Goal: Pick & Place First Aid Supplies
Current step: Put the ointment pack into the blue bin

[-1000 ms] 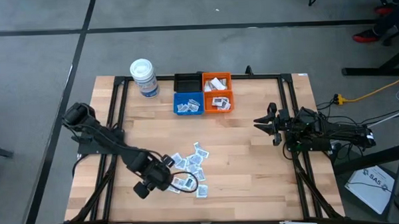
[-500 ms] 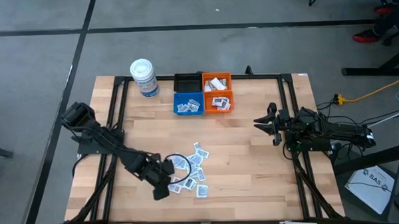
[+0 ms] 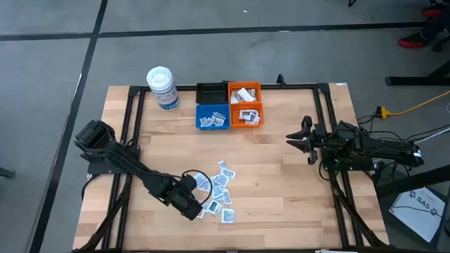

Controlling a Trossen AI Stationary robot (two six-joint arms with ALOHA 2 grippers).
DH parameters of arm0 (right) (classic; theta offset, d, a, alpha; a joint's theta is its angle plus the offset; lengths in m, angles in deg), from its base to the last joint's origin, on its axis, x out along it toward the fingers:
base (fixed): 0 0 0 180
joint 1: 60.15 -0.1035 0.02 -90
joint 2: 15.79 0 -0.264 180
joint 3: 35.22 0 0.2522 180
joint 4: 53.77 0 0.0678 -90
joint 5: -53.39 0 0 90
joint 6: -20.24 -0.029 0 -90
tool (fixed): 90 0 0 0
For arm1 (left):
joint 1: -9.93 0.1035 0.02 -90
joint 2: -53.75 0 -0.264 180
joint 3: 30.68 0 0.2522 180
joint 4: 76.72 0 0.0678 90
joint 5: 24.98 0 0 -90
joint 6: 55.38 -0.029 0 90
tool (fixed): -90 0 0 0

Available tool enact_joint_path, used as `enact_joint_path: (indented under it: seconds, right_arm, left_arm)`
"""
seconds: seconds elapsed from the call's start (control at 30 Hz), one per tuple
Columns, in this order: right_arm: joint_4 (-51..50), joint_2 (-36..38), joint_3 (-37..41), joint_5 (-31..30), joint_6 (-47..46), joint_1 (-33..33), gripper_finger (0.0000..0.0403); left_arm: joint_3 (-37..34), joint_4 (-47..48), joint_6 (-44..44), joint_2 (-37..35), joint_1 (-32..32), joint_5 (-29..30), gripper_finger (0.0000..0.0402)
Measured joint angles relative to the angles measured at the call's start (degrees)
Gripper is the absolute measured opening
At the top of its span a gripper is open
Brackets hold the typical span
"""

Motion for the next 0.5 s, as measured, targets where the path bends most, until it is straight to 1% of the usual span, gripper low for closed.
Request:
enact_joint_path:
  seconds: [0.13,0.27,0.37,0.5]
  right_arm:
    - [0.0,0.0,0.0,0.0,0.0,0.0,0.0100]
    - [0.0,0.0,0.0,0.0,0.0,0.0,0.0100]
    - [0.0,0.0,0.0,0.0,0.0,0.0,0.0100]
    - [0.0,0.0,0.0,0.0,0.0,0.0,0.0100]
  left_arm:
    - [0.1,-0.6,1.8,2.4,0.7,-1.5,0.0185]
    - [1.5,-0.5,3.3,4.6,0.7,-2.2,0.0174]
    - [2.0,-0.5,3.5,5.8,0.3,-2.1,0.0157]
    - [2.0,0.9,3.6,6.7,0.4,-2.1,0.0122]
